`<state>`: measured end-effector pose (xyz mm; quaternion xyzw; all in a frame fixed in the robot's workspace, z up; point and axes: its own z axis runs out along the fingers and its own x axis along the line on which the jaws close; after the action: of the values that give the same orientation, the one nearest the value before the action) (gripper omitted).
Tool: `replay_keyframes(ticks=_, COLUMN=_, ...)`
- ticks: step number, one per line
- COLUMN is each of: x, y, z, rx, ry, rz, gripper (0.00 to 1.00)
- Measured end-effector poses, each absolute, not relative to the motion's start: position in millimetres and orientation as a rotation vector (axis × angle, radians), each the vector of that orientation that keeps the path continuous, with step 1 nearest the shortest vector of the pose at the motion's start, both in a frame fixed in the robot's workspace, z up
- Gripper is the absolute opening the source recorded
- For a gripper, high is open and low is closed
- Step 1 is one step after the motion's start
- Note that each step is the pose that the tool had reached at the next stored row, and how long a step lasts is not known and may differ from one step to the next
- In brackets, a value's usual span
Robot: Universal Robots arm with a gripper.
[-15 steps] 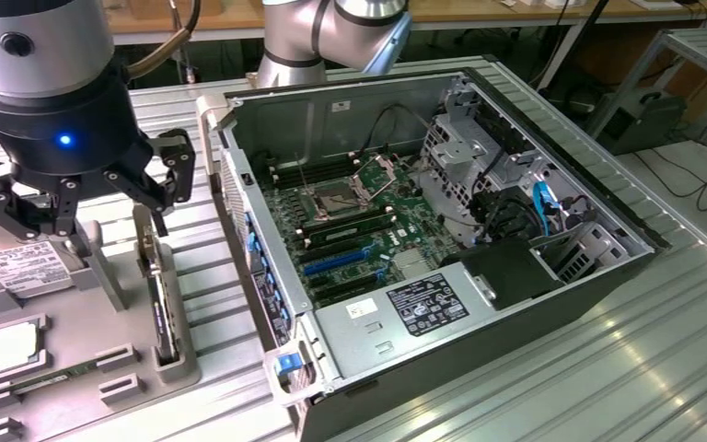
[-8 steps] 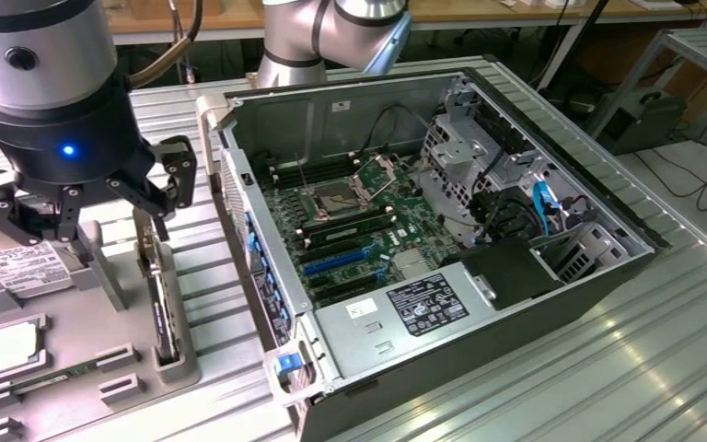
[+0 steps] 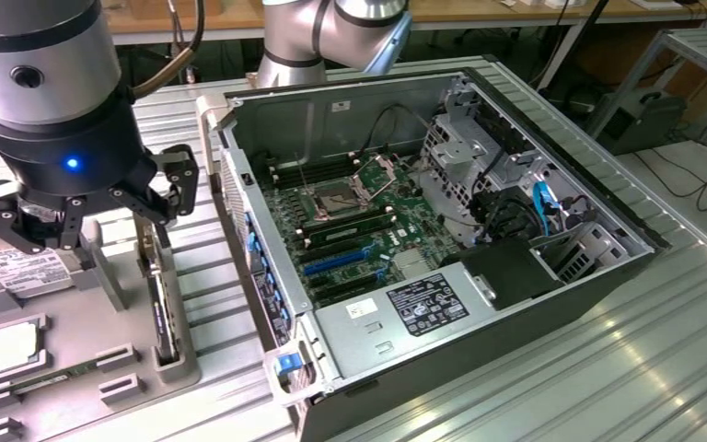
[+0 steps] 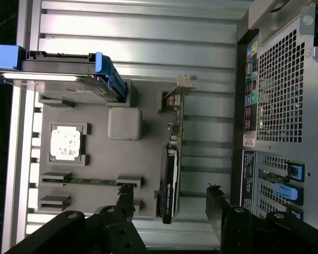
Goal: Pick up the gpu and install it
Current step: 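Pick up the gpu and move the gpu toward the slot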
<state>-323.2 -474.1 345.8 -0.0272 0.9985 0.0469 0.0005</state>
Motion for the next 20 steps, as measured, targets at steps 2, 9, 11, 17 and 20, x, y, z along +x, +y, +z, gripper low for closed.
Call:
replay_keyframes(ticks=2, x=-323.1, y=-475.3, z=344.6, rx=-0.086, ry=3.136, rz=0.150, gripper=0.66)
replay_keyframes(ticks=9, x=-323.2, y=-478.6, z=339.7, rx=-0.086, ry=3.136, rz=0.157, gripper=0.66)
replay_keyframes(ticks=11, x=-323.1, y=-480.0, z=338.2, rx=-0.086, ry=3.136, rz=0.159, gripper=0.66)
replay_keyframes(ticks=17, x=-323.2, y=-483.2, z=334.6, rx=-0.087, ry=3.135, rz=0.165, gripper=0.66)
replay_keyframes(ticks=20, x=-323.1, y=-485.9, z=332.6, rx=-0.087, ry=3.135, rz=0.170, gripper=0.66)
